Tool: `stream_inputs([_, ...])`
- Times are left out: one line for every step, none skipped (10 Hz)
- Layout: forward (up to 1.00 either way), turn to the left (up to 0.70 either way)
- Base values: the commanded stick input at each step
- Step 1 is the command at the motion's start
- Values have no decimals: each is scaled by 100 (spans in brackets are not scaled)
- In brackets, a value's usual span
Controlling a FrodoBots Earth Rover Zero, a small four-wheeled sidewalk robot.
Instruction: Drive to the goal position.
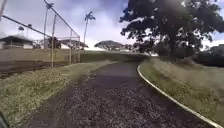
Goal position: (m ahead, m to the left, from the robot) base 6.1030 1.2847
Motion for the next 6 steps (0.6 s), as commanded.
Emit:
stream_inputs([50, 0])
stream_inputs([50, 0])
stream_inputs([50, 0])
stream_inputs([50, 0])
stream_inputs([50, 0])
stream_inputs([50, 0])
